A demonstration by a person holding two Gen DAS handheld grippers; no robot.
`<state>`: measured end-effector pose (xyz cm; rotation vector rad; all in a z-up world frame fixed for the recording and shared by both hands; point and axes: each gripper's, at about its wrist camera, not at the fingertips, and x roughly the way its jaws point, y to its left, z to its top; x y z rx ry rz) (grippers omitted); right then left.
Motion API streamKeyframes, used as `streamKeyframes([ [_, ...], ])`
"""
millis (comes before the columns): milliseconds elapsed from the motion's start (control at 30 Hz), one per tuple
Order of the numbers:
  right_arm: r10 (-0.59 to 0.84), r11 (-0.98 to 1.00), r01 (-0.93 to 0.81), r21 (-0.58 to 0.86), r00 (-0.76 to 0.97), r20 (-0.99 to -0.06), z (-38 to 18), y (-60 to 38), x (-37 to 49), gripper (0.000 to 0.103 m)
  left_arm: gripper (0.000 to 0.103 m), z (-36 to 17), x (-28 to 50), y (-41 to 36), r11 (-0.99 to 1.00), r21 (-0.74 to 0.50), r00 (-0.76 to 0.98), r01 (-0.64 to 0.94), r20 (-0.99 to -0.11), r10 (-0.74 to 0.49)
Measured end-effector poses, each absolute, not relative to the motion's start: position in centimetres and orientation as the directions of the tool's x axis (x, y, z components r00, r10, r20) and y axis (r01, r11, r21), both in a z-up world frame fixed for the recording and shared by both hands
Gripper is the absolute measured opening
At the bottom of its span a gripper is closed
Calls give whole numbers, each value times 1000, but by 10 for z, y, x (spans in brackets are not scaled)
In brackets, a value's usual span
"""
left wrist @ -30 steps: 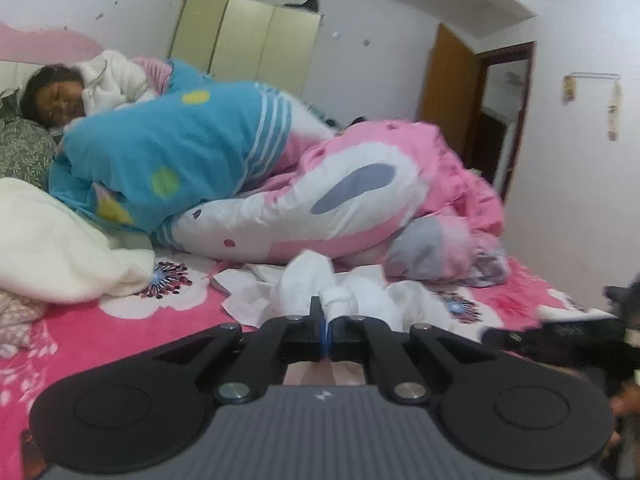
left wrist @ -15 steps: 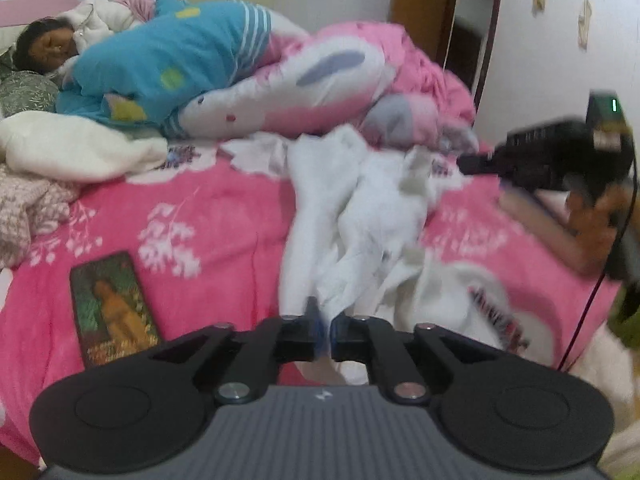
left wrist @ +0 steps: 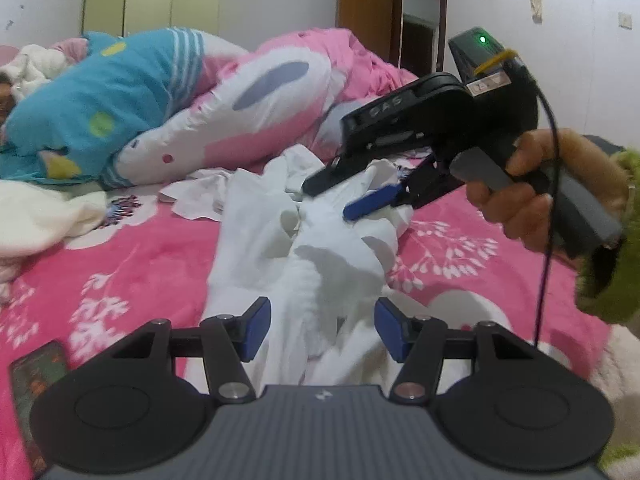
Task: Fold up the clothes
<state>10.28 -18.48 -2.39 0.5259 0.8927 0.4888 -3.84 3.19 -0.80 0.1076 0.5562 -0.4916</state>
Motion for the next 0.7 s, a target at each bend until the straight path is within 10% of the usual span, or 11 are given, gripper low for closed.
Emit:
streamKeyframes([
  [267,625,736,-102,669,483,-614,-53,-192,112,33,62,-21,14,-2,855,16,702,519,-578,-416],
  [700,824,453,-77,888,415,-385,-76,-204,119,37,74,-31,30,-21,858,68,708,509,-600,-373],
])
